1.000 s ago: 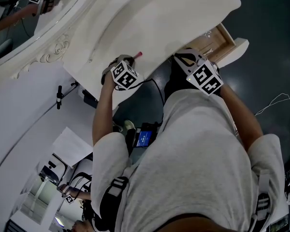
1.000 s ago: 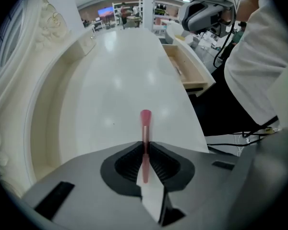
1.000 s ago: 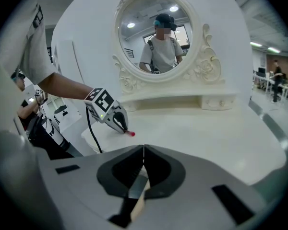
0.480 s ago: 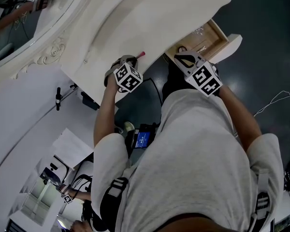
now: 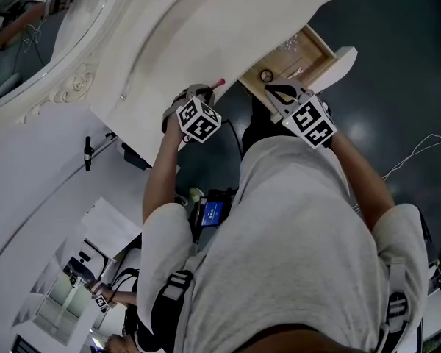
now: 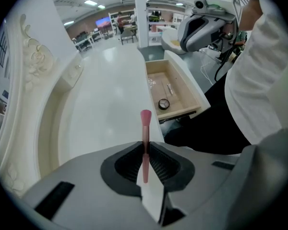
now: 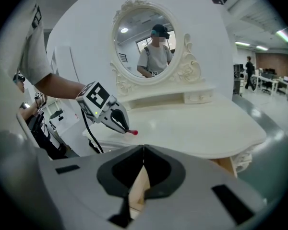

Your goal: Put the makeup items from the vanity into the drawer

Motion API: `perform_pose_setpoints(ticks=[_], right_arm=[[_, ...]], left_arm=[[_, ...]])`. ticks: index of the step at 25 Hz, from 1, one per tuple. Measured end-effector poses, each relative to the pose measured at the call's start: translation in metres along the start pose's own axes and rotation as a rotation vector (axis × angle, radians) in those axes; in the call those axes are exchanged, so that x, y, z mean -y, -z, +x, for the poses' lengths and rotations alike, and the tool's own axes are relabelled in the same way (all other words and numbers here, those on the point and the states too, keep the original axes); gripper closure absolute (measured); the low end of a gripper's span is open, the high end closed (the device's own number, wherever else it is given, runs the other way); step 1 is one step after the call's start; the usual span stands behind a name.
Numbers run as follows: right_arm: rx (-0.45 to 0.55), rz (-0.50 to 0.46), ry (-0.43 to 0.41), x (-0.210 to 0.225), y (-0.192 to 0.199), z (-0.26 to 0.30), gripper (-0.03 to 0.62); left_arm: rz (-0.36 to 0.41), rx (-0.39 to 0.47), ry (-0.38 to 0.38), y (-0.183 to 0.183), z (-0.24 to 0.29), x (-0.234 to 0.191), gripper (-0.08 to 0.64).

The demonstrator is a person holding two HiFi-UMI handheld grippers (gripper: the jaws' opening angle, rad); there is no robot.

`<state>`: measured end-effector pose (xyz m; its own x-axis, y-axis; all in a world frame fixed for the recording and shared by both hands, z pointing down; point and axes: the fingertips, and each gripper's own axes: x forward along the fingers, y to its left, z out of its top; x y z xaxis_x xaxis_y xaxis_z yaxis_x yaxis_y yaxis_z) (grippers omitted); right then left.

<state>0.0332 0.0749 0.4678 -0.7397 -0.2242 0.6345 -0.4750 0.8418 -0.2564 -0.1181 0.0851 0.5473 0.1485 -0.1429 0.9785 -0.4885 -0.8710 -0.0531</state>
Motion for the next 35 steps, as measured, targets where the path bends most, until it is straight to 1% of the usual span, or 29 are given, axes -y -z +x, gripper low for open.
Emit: perform_pose_setpoints(ticks=[4, 7, 9, 11, 13, 16, 19, 23, 27, 29, 33, 35], right_arm=[[0.013, 0.009, 0.01, 0.004, 0.006, -0.011, 0.577], [0.019, 0.027, 0.017, 0.005, 0.012, -0.021, 0.577], [0.024, 0.048, 0.027, 0.01, 0.015, -0.025, 0.577], [0.033, 0.069, 0.038, 0.015, 0.017, -0.029, 0.577], [0.036, 0.079, 0.047, 0.019, 0.02, -0.03, 0.577], [0.034, 0.094, 0.055, 0.025, 0.028, -0.035, 0.577], [0.059, 0.127, 0.055, 0.035, 0.034, -0.043, 0.577], [0.09, 0.145, 0.055, 0.05, 0.046, -0.052, 0.577], [0.105, 0.154, 0.048, 0.06, 0.057, -0.054, 0.577], [0.113, 0.165, 0.039, 0.061, 0.06, -0.054, 0.577], [0.109, 0.138, 0.022, 0.069, 0.065, -0.059, 0.577], [0.112, 0.142, 0.022, 0.071, 0.068, -0.058, 0.577]], left_arm=[[0.001, 0.005, -0.012, -0.01, -0.002, 0.008, 0.511], [-0.015, 0.015, -0.02, -0.019, -0.004, 0.014, 0.511], [-0.052, 0.042, -0.016, -0.028, -0.004, 0.017, 0.511], [-0.114, 0.08, -0.009, -0.038, -0.005, 0.018, 0.511], [-0.161, 0.105, -0.018, -0.045, -0.004, 0.017, 0.511], [-0.185, 0.128, -0.037, -0.06, 0.0, 0.02, 0.511], [-0.216, 0.143, -0.038, -0.078, 0.007, 0.03, 0.511], [-0.22, 0.136, -0.033, -0.101, 0.018, 0.053, 0.511], [-0.233, 0.139, -0.032, -0.116, 0.02, 0.07, 0.511], [-0.243, 0.143, -0.039, -0.12, 0.021, 0.071, 0.511], [-0.277, 0.148, -0.065, -0.133, 0.026, 0.067, 0.511], [-0.274, 0.147, -0.066, -0.138, 0.028, 0.066, 0.511]])
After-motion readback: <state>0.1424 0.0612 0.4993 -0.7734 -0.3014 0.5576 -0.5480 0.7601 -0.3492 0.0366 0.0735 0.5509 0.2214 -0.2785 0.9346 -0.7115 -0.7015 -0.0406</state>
